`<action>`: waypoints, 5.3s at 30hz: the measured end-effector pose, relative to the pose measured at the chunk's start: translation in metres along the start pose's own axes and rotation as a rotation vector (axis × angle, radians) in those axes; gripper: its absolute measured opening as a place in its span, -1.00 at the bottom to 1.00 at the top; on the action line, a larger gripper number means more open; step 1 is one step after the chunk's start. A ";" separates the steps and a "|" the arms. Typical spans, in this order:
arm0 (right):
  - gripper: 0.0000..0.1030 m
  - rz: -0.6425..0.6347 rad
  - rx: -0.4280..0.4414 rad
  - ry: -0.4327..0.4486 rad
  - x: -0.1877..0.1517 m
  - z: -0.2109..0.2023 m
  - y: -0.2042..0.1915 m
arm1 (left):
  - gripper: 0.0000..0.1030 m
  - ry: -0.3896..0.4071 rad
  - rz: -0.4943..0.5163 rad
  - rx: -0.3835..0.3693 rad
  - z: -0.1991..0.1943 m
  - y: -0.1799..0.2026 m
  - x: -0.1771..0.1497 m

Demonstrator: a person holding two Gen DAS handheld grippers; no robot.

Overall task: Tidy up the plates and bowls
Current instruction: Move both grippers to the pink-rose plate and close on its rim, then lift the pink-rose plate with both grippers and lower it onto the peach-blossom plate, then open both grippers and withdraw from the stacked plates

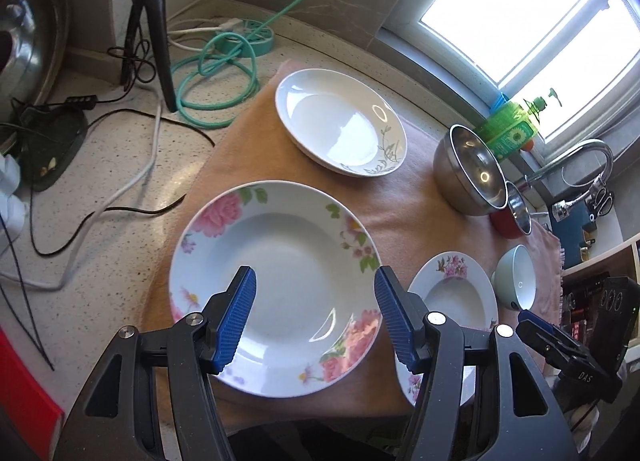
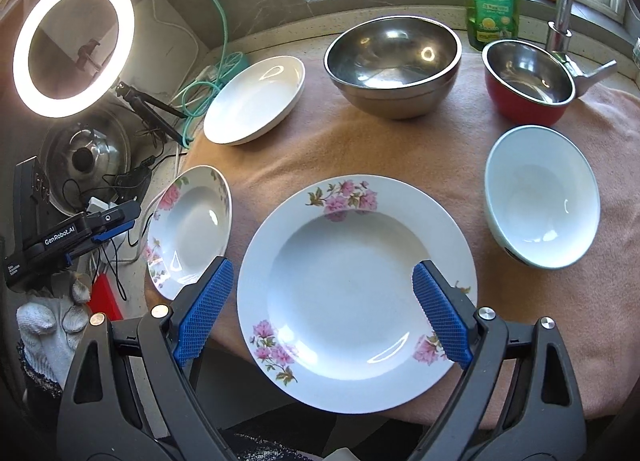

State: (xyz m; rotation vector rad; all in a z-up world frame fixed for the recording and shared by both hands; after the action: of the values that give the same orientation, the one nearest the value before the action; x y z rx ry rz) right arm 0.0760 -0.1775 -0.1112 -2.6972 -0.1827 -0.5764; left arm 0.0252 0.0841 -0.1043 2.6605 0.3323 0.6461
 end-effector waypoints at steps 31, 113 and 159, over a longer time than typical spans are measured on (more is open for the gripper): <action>0.32 -0.193 0.056 -0.129 0.031 0.098 -0.089 | -0.36 0.001 -0.173 0.055 0.001 -0.089 -0.031; -0.76 0.089 -0.030 -0.092 -0.017 0.015 0.045 | -0.76 -0.137 0.128 -0.119 0.054 0.063 -0.031; -0.57 0.104 -0.093 -0.137 -0.037 0.026 0.078 | -0.76 -0.232 0.225 -0.085 0.090 0.102 -0.059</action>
State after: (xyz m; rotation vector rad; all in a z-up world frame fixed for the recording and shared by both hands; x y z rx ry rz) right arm 0.0679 -0.2415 -0.1743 -2.8182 -0.0522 -0.3790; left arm 0.0313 -0.0534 -0.1591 2.6760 -0.0582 0.3989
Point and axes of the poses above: each gripper's, at about its wrist camera, not at the fingertips, and z roughly the way its jaws point, y to its right, x to its top, the point moved 3 cm from there along z, roughly the way its jaws point, and after that the axes turned 4 degrees about -x, right-handed, at the moved point
